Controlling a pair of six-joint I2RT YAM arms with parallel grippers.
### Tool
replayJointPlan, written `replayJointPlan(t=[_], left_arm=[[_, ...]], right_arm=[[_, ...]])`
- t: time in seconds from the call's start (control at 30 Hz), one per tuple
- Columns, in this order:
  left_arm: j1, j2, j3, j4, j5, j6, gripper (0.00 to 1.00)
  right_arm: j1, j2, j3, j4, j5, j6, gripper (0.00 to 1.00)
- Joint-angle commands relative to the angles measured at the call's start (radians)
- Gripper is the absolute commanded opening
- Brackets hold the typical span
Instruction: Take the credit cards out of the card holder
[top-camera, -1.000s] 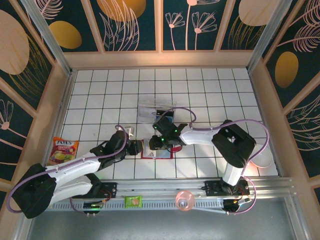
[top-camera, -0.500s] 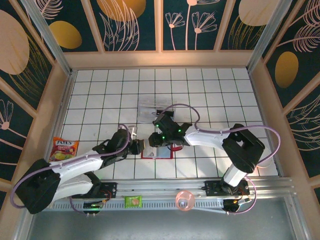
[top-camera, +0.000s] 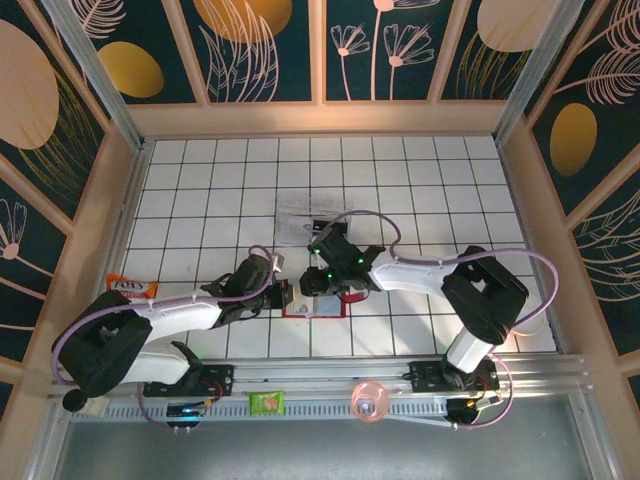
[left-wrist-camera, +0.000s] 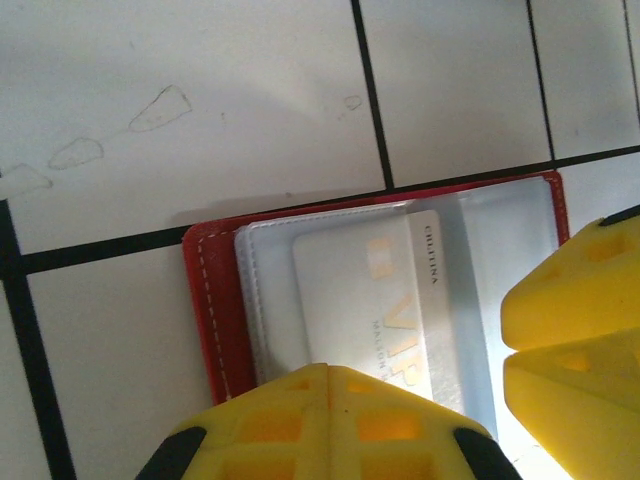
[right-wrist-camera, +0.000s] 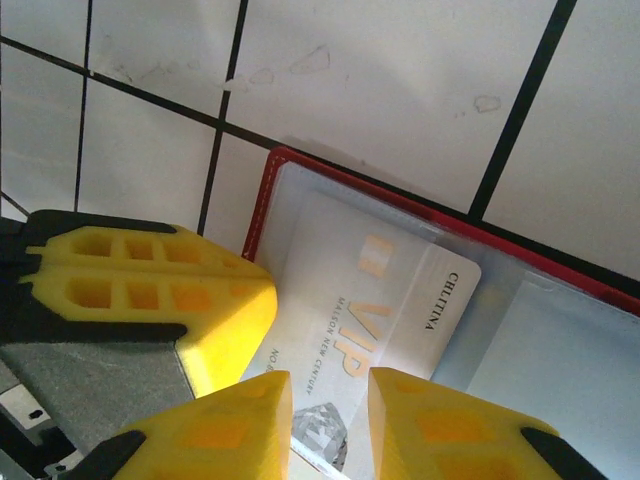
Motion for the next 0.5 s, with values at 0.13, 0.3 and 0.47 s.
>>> replayJointPlan(t=[0.13, 0.3, 0.47], left_arm=[[0.004, 0.017, -0.009, -0.046, 0.009, -0.006, 0.0], [0.004, 0.025, -0.013, -0.046, 0.022, -0.008, 0.0], [0.004, 0.04, -0.016, -0.031, 0.047, -0.014, 0.0]], right_arm=[[-0.018, 0.038, -0.027, -0.012, -0.014, 0.03, 0.27], [-0.026, 0.051, -0.045, -0.002, -0.023, 0.045, 0.27], [-0.04, 0.064, -0.053, 0.018, -0.056, 0.048, 0.27]])
